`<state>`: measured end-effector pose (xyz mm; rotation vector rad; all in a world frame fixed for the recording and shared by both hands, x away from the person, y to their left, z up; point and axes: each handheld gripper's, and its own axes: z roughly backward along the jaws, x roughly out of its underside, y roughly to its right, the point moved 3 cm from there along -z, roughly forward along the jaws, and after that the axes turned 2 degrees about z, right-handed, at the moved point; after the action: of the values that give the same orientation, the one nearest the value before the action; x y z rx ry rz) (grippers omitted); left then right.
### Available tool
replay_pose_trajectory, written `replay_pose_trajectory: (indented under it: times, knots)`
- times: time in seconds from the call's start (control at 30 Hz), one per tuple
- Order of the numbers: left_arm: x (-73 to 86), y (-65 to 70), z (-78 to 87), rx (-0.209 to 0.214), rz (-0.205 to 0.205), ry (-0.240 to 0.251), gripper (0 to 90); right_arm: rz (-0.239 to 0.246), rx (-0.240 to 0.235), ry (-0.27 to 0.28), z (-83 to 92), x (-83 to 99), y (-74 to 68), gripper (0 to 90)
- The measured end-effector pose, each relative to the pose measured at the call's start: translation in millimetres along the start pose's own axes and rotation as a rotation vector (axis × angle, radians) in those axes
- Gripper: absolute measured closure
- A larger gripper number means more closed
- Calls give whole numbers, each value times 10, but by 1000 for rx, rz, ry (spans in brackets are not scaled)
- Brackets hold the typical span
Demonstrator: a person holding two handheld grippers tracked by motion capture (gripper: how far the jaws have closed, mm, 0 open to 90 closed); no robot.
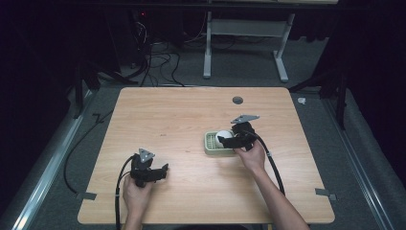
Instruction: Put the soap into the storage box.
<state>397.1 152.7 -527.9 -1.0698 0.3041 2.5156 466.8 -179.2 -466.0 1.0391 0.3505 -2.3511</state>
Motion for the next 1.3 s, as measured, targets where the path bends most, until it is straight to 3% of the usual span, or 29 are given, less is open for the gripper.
replay_pose_trajectory:
  times: [0.6, 1.3]
  knots:
    - [0, 0, 0, 0, 0, 0, 173, -28, 13, 43, 306, 35, 84, 256]
    - [0, 0, 0, 0, 0, 0, 173, -53, 31, 69, 520, 140, 180, 268]
